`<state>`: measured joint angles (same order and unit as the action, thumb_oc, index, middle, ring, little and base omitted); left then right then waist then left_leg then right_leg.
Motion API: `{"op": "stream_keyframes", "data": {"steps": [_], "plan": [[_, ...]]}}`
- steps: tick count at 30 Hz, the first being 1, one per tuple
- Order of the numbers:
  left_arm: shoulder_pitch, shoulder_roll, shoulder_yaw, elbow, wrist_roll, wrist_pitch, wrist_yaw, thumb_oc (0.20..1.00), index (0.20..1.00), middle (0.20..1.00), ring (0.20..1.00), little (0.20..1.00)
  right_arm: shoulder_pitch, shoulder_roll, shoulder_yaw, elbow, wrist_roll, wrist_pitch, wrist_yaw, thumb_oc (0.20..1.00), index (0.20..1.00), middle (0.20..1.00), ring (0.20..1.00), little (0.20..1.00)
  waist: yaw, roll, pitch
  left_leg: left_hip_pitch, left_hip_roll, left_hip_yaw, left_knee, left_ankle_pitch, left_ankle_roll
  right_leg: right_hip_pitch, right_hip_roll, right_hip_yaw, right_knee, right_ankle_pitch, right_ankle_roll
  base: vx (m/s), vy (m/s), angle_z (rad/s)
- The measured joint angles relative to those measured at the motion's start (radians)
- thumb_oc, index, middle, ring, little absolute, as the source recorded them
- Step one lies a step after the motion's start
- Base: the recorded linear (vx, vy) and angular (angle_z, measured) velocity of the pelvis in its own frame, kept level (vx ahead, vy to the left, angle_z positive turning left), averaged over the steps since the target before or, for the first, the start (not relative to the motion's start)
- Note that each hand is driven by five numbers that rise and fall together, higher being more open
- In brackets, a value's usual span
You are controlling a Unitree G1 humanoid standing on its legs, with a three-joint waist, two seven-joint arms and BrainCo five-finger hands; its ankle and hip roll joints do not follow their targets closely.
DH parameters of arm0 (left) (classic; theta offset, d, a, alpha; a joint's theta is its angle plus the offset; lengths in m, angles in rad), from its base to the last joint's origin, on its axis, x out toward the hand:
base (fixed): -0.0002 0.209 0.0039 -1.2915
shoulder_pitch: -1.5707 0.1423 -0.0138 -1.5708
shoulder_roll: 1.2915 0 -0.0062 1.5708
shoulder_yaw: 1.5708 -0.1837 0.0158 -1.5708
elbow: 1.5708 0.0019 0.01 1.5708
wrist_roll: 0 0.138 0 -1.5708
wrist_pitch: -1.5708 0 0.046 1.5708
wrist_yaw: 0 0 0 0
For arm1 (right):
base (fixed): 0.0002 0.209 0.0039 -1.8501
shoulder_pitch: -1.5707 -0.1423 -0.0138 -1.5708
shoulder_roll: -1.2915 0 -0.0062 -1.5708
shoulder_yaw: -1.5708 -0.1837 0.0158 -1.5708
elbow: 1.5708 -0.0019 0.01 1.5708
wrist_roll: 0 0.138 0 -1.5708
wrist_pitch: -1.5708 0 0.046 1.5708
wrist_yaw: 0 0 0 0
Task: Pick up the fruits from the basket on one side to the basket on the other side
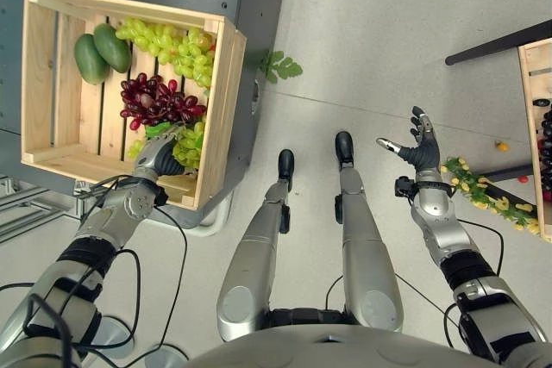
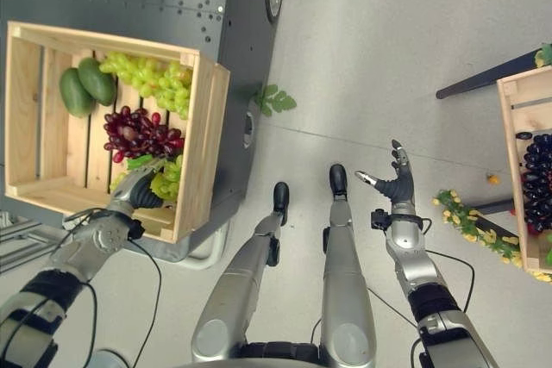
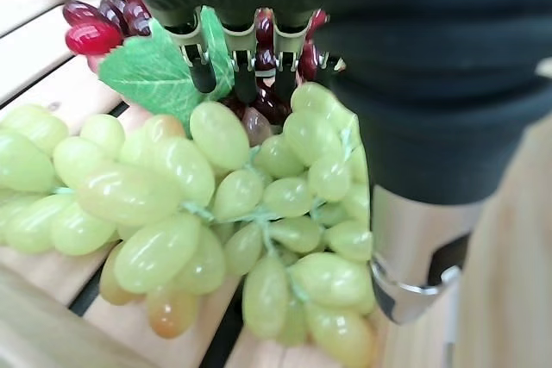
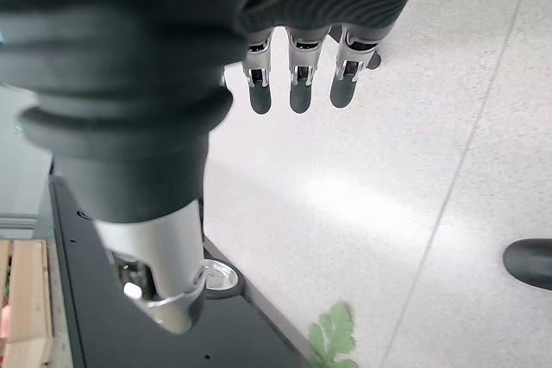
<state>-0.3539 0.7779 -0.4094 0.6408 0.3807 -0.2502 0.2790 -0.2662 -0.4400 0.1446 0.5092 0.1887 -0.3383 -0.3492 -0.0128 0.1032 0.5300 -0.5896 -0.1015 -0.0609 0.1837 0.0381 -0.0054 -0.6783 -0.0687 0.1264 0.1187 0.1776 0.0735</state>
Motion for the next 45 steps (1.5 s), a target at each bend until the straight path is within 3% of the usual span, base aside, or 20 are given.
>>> {"op": "stream_keyframes", "data": {"steps": [9, 28, 33, 34, 36, 38, 45], "plan": [[-0.012, 0.022, -0.001, 0.006, 0.002, 0.014, 0.002, 1.000, 1.000, 1.000, 1.000, 1.000, -0.006, 0.000, -0.002, -0.004, 0.001, -0.008, -0.008, 1.000, 1.000, 1.000, 1.000, 1.000, -0.002, -0.028, 0.006, -0.018, 0.013, 0.001, -0.008, -0.009, -0.009, -0.016, 0.018, -0.004, -0.022, 0.011, -0.015, 0.02, -0.034, -0.06], [-0.150, 0.021, -0.065, 0.176, 0.117, 0.048, 0.106, 1.000, 1.000, 1.000, 1.000, 1.000, -0.006, 0.006, 0.024, -0.023, 0.030, -0.022, -0.029, 1.000, 1.000, 1.000, 1.000, 1.000, -0.029, -0.037, 0.003, -0.069, 0.017, 0.004, 0.022, -0.017, -0.021, -0.063, 0.027, 0.003, -0.007, 0.012, -0.017, 0.00, 0.000, 0.00], [-0.179, 0.019, -0.080, 0.202, 0.120, 0.067, 0.108, 0.862, 0.862, 0.862, 0.862, 0.862, -0.005, 0.012, 0.031, -0.024, 0.038, -0.027, -0.030, 1.000, 1.000, 1.000, 1.000, 1.000, -0.030, -0.053, -0.006, -0.077, 0.013, 0.007, 0.033, -0.020, -0.022, -0.073, 0.027, 0.010, 0.003, 0.011, -0.018, 0.00, -0.003, -0.02], [-0.188, 0.023, -0.079, 0.209, 0.124, 0.076, 0.113, 0.570, 0.570, 0.570, 0.570, 0.570, -0.006, 0.020, 0.030, -0.024, 0.040, -0.028, -0.030, 1.000, 1.000, 1.000, 1.000, 1.000, -0.028, -0.065, -0.015, -0.087, 0.011, 0.007, 0.040, -0.022, -0.023, -0.086, 0.028, 0.018, 0.009, 0.009, -0.021, 0.00, -0.015, -0.08], [-0.204, 0.023, -0.085, 0.220, 0.161, 0.091, 0.113, 0.482, 0.482, 0.482, 0.482, 0.482, -0.004, 0.022, 0.031, -0.024, 0.041, -0.029, -0.030, 1.000, 1.000, 1.000, 1.000, 1.000, -0.032, -0.067, -0.016, -0.090, 0.010, 0.006, 0.044, -0.022, -0.022, -0.087, 0.027, 0.018, 0.010, 0.009, -0.020, 0.00, -0.010, -0.03], [-0.208, 0.022, -0.088, 0.223, 0.197, 0.106, 0.114, 0.200, 0.200, 0.200, 0.200, 0.200, -0.004, 0.032, 0.032, -0.023, 0.043, -0.029, -0.030, 1.000, 1.000, 1.000, 1.000, 1.000, -0.034, -0.069, -0.018, -0.096, 0.010, 0.007, 0.057, -0.030, -0.016, -0.087, 0.027, 0.019, 0.012, 0.009, -0.020, 0.00, -0.011, -0.02], [-0.208, 0.036, -0.061, 0.206, 0.244, 0.178, 0.112, 0.200, 0.200, 0.200, 0.200, 0.200, -0.002, 0.039, 0.032, -0.023, 0.050, -0.029, -0.030, 1.000, 1.000, 1.000, 1.000, 1.000, -0.045, -0.090, -0.030, -0.131, 0.004, 0.007, 0.083, -0.032, -0.013, -0.116, 0.022, 0.020, 0.022, 0.011, -0.016, 0.00, -0.003, 0.00]]}}
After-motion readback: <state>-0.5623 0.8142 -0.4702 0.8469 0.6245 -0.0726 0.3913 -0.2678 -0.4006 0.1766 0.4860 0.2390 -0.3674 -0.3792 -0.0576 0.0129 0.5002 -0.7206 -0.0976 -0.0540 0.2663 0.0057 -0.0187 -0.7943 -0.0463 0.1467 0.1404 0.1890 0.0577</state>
